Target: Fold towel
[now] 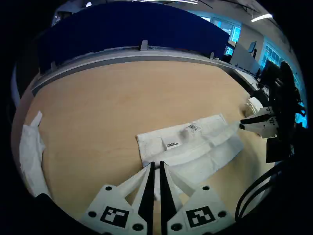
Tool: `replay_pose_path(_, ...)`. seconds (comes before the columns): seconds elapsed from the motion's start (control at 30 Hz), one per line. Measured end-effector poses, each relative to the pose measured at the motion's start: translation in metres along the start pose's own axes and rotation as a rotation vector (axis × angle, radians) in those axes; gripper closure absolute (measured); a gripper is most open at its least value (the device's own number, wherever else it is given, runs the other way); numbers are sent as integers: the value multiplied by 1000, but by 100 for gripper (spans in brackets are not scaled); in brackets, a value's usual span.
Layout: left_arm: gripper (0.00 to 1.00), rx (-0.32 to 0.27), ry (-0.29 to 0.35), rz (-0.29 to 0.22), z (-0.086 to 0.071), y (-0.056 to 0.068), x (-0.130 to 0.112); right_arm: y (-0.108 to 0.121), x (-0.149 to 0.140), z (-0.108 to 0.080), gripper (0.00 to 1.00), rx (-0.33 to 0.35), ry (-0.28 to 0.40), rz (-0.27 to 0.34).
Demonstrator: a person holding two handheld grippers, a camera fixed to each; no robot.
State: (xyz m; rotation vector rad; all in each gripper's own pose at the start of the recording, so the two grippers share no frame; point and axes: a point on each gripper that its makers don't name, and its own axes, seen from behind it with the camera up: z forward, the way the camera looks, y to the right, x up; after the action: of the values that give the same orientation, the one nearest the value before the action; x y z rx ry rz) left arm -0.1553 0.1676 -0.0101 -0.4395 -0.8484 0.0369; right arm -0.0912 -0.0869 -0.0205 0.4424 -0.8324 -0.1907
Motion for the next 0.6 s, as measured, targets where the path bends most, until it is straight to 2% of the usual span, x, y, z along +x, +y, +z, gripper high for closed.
replay_pose_path(0.47, 92, 21, -19, 21, 20, -13, -1, 9, -5, 17, 72, -48, -17, 26)
replay_pose_path(0.6, 92, 32, -22, 31, 24, -17, 0, 14, -1, 19, 63, -65, -13, 27)
